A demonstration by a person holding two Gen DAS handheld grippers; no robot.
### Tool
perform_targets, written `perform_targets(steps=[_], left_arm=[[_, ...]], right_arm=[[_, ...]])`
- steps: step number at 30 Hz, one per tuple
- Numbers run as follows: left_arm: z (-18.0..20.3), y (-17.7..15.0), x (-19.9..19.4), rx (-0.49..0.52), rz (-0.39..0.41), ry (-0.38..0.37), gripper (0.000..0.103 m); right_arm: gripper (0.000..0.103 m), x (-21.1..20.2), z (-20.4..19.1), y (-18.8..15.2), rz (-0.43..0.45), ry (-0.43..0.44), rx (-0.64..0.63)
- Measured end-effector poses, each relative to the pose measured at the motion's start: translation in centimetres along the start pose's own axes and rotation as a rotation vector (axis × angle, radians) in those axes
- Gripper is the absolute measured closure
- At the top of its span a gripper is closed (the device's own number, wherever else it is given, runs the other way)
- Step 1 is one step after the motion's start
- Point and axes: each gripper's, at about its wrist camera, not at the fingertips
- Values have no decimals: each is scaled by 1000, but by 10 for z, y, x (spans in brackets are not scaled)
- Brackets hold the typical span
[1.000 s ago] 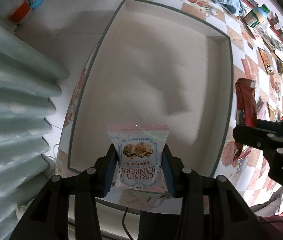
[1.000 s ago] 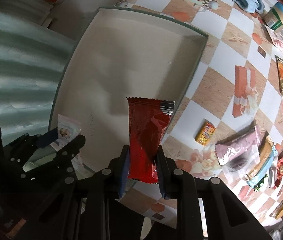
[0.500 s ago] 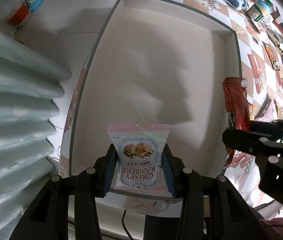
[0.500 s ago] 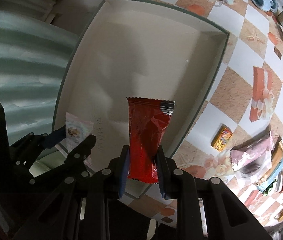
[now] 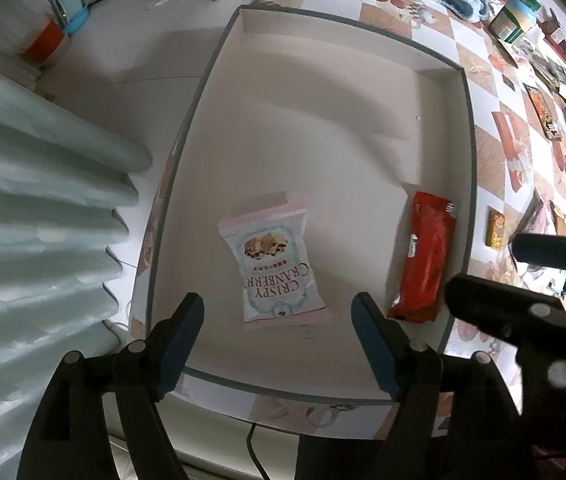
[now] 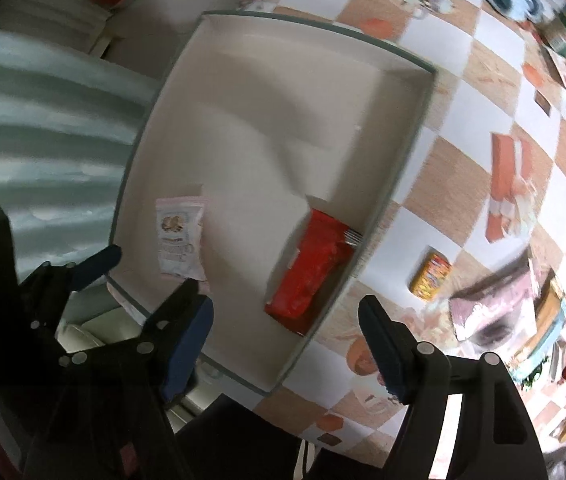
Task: Organize snacks
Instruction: 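Open both tools to drop the packets into the white tray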
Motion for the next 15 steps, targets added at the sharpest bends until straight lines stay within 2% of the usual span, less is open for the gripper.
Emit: perform_targets(steps=[2, 4, 5, 10, 15], left_arm=[[2, -1, -2, 4, -1, -4, 24], [6, -1, -3, 16, 1, 2, 24], [4, 2, 0, 24, 3, 8, 24], [23, 5, -6, 69, 14, -1, 23], [56, 6, -20, 156, 38, -31, 23]], right_arm=[[26, 0, 13, -3, 1, -3, 28], [4, -3, 23, -6, 4, -5, 61], [0, -3, 30, -9, 9, -7, 81], [0, -7, 63, -31, 22, -1, 162], [0, -8, 115, -62, 20, 2, 301]])
Point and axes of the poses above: each gripper's, at about its wrist camera, not at the fingertips, and x roughly the way its jaws point, z to its right, y to its top
